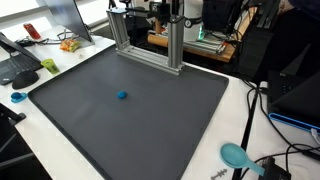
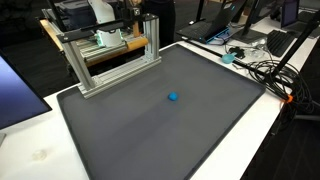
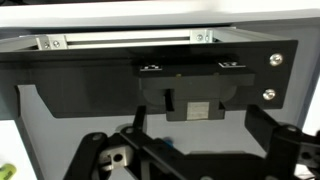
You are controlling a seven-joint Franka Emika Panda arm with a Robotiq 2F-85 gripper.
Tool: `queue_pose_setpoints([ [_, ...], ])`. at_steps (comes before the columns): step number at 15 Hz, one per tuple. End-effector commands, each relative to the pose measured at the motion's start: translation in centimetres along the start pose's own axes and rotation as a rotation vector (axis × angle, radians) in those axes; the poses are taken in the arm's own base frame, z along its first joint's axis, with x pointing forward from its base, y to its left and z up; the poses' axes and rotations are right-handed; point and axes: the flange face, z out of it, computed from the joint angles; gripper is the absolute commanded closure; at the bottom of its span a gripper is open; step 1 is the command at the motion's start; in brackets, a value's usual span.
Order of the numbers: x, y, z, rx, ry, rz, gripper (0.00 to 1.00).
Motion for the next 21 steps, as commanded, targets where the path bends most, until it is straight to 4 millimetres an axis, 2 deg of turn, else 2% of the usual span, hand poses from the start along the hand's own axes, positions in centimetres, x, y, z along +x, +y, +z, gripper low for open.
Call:
queue_pose_setpoints([
  [1,-0.1,-0.6,0.8,-0.004,-0.013,-0.035,0.0],
  [16,-0.7,-0.1,3.2,-0.036,-0.045,-0.035,0.0],
  [17,-0.7,-0.1,3.2,-0.04,-0.044,-0.035,0.04],
  [18,-0.8,-0.1,3.3,-0.028,-0.046,-0.041,0.28],
  [19,-0.8,-0.2,3.3,-0.03,-0.041,-0.045,0.29],
  [21,-0.8,-0.2,3.3,-0.03,-0.044,-0.041,0.39],
])
